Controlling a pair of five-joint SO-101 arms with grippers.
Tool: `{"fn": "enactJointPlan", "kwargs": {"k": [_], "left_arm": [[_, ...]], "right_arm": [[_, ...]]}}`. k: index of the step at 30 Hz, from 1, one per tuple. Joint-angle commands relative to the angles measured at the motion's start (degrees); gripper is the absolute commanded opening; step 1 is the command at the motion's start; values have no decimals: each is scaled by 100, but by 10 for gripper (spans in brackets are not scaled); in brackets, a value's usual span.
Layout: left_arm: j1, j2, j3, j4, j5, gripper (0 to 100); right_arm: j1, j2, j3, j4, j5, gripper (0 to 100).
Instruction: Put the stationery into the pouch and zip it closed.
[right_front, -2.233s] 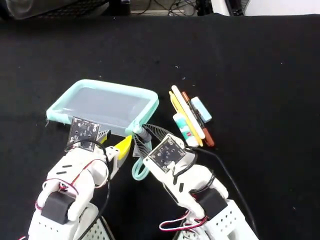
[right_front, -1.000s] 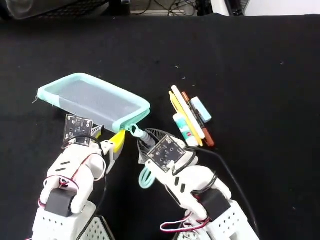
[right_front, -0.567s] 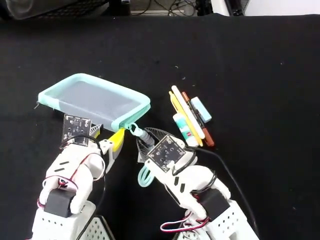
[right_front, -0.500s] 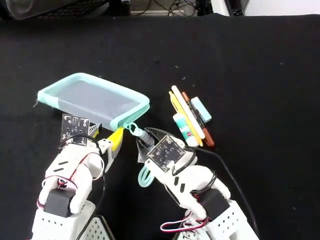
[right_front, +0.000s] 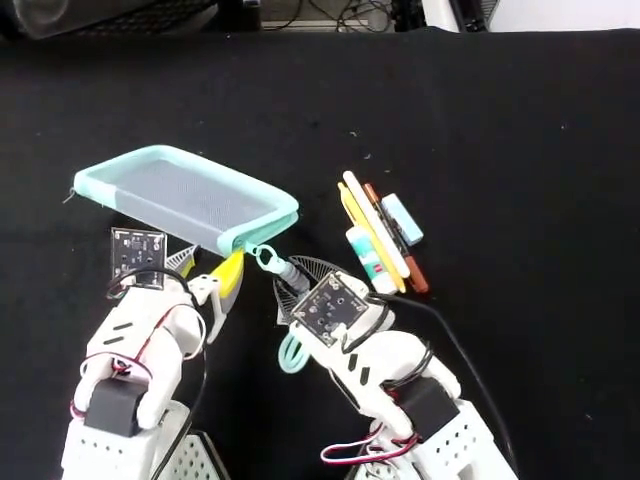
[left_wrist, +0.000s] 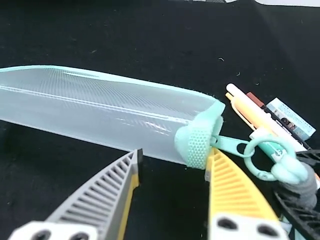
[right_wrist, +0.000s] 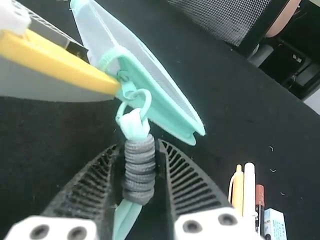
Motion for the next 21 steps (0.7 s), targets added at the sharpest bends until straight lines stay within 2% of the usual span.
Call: {"fn": "enactJointPlan", "kwargs": {"k": [1,8,14,21], "left_arm": [[418,-18,-585,387,26,225],[549,-18,-330,255,-53,225],[576,-18,40,264,-809,223],[620,-18,-40,475,-809,222]], "right_arm": [[35,-31,-31,-149,44,12],[35,-31,-31,-149,44,12],[35,-31,-31,-141,44,12],[35,-31,-31,-149,44,12]]}}
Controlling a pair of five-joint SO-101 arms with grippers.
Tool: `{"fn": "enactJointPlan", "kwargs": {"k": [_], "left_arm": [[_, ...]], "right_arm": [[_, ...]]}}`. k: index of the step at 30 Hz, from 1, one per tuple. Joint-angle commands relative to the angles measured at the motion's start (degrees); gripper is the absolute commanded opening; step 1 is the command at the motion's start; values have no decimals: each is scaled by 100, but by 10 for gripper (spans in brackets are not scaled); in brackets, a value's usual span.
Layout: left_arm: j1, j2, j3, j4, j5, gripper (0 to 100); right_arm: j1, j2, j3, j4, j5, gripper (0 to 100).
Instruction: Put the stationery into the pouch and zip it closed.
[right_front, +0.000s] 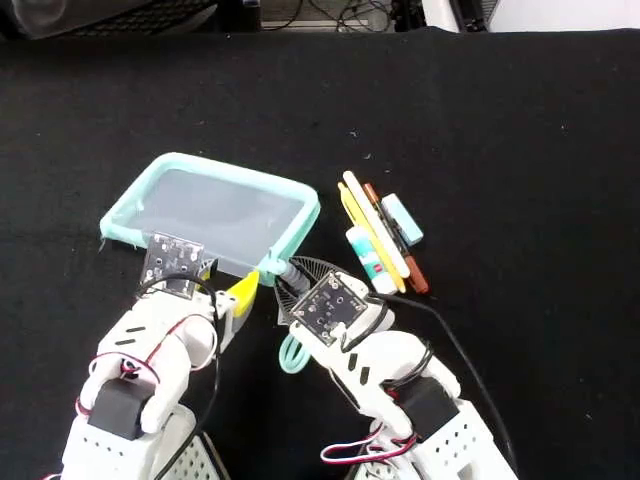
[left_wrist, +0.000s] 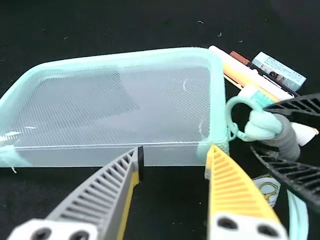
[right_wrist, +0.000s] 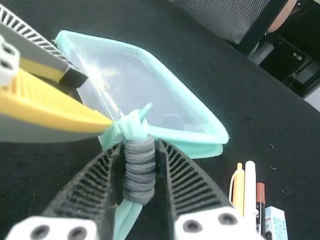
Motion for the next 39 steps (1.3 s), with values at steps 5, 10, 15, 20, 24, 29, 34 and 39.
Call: {"fn": "enactJointPlan", "kwargs": {"k": [5,10,15,20,24,29,34,39], "left_arm": [[75,-18,-585,571,-44,223],[92,-18,-593,545,510,225],[611,-18,-338,308,633,225],[655,-18,251,-448,642,226],[453,-18,391,-730,642,226],[-251,-18,444,-985,607,226],[-259,-18,611,-1090,598,226],[-295,-18,620,-1055,202,223]], "right_arm": [[35,-31,-40,-158,35,12],[35,-31,-40,-176,35,12],[35,-31,-40,-158,35,12],[35,-31,-40,-149,26,12],[35,-31,-40,-149,26,12],[35,-31,-40,-149,9,12],[35,-31,-40,-149,0,12],[35,-31,-40,-149,0,12]]}}
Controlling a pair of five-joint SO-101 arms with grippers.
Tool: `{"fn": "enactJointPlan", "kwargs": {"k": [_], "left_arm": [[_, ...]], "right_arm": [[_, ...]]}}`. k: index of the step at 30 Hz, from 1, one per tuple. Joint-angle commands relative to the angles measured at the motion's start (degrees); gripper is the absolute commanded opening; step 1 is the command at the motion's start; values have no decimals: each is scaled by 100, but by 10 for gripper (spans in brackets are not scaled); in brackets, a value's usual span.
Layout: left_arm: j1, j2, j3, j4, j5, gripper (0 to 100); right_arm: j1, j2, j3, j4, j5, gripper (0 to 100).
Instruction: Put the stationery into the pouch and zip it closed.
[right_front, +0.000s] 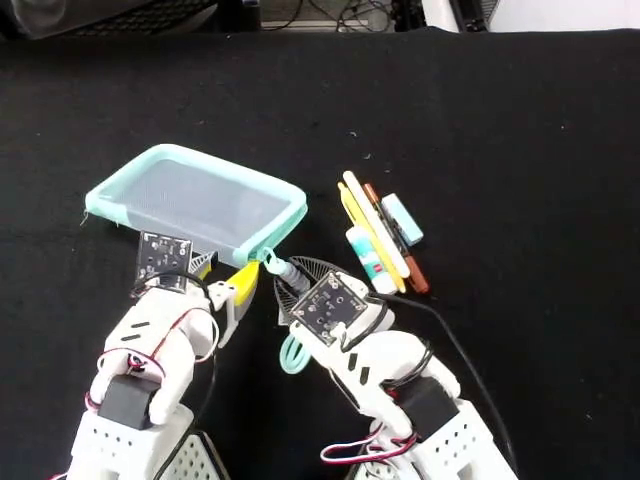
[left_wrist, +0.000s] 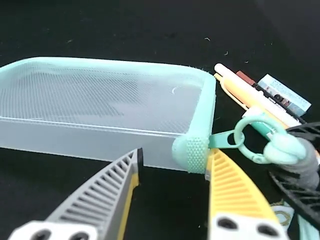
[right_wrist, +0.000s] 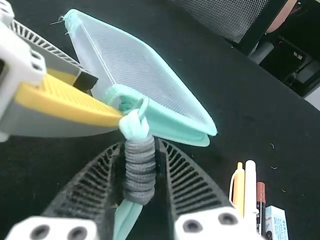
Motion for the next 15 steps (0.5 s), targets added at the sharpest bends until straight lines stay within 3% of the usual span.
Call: {"fn": "enactJointPlan", "kwargs": {"k": [1,9,15], "left_arm": [[-145,-18,-31,-88,-281,222],[-92,-18,-84,-79,-325,216],[-92,-18,-374,-70,-352,24]], "right_arm": [[26,-31,-48,-149,0,12],[26,-31,-40,-149,0,12],[-132,-31,66,-149,35,12]]}}
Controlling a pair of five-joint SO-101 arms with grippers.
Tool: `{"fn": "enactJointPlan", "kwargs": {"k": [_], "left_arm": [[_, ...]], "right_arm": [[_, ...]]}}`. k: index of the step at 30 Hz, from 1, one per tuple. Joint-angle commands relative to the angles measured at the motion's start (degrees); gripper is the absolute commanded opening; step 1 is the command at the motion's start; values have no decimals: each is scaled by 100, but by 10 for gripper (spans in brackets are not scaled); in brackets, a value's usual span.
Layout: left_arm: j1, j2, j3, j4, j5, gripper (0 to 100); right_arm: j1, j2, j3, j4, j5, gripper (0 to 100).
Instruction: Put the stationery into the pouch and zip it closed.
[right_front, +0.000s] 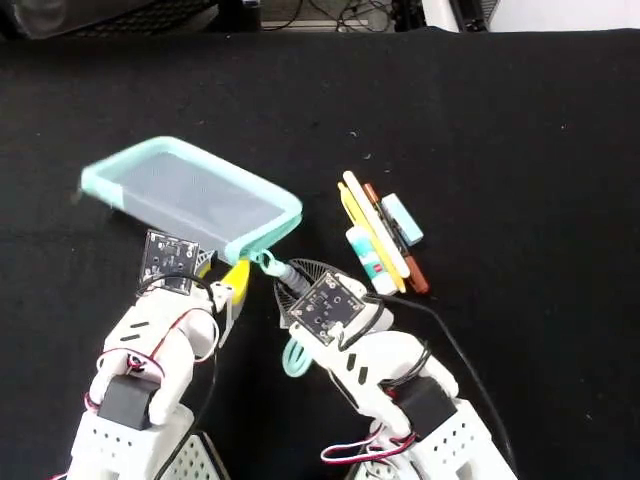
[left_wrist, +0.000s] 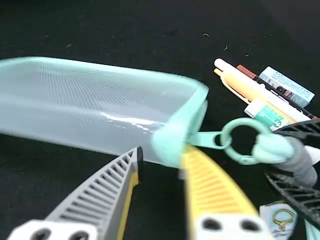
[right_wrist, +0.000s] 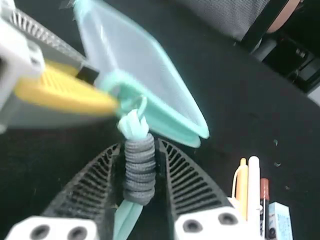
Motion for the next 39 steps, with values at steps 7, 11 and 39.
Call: {"fn": "enactJointPlan", "kwargs": {"k": [7,11,39], "left_arm": [[-101,-18,-418,-62,-35,30],[-110,-26,-646,176,-35,30],[330,-26,-699,730,-35,125]], "right_arm": [[-343,-31,-40,-141,35,12],[-334,-31,-66,-141,35,12],[-211,312,-1560,-211,44,12]]}}
